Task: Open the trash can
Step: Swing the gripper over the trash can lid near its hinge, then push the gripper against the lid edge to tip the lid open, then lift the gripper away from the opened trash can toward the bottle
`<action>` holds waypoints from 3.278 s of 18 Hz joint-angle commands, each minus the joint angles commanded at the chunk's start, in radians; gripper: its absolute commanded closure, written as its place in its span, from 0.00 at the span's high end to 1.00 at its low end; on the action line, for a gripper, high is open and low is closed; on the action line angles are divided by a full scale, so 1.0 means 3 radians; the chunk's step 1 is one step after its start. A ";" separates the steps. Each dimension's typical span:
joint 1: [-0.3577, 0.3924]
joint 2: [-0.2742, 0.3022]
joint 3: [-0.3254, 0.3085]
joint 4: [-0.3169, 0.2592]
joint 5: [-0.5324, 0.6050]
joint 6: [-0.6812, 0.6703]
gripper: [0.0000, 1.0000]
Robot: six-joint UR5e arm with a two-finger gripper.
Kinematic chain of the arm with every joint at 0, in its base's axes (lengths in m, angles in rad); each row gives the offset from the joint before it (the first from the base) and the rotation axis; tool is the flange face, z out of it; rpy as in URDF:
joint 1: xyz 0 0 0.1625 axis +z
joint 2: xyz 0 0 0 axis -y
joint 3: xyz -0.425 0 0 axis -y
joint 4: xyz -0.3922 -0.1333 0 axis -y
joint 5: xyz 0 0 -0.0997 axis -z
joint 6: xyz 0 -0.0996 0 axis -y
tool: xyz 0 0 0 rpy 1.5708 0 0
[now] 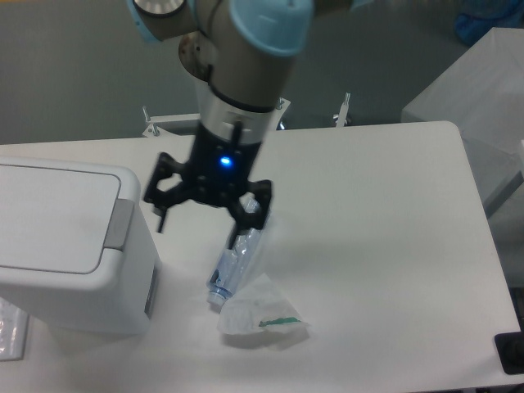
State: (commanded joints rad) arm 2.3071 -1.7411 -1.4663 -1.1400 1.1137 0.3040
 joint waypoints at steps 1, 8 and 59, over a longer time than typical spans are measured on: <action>-0.0020 0.0020 -0.0036 0.0082 0.0000 -0.0062 1.00; -0.0123 0.0026 -0.0118 0.0221 0.0020 -0.0093 1.00; 0.0071 -0.0091 0.0270 0.0344 0.0266 -0.0114 1.00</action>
State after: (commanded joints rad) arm 2.3285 -1.7686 -1.3853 -1.0368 1.1934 0.2698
